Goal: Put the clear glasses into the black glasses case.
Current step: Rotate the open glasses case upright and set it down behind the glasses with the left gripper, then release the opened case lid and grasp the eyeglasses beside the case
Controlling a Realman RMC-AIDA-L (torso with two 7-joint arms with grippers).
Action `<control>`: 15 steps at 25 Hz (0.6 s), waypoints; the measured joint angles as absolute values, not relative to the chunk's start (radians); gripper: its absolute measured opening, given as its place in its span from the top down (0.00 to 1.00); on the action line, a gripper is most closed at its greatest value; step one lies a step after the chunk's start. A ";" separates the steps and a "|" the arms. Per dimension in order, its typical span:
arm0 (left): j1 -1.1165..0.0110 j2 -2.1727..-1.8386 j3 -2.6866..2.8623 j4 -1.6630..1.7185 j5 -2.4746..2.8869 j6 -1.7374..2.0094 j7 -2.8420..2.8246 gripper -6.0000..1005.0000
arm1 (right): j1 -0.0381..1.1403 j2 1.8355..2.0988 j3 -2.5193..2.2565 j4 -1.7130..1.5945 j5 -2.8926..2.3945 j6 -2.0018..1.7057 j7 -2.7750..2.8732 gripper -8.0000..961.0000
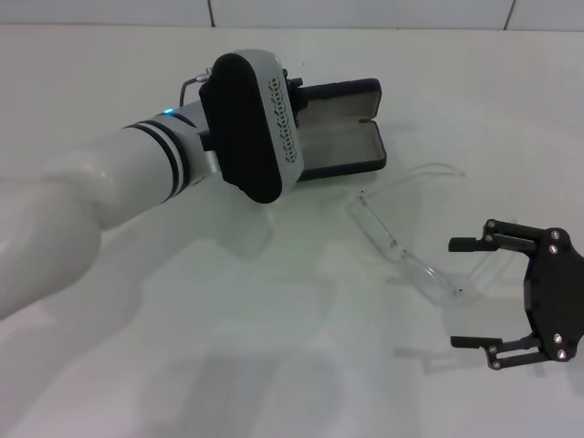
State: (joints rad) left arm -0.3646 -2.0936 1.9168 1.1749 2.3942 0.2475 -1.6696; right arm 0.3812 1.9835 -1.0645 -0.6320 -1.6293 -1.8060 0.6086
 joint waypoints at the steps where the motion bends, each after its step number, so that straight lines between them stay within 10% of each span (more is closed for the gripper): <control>1: -0.363 -2.093 1.918 1.175 2.397 0.244 -1.669 0.84 | 0.382 1.982 -1.065 -0.632 -1.629 -1.801 0.609 0.11; 15: -0.331 -2.088 1.854 1.286 2.137 0.306 -1.673 0.42 | 0.378 1.977 -1.037 -0.632 -1.623 -1.776 0.611 0.11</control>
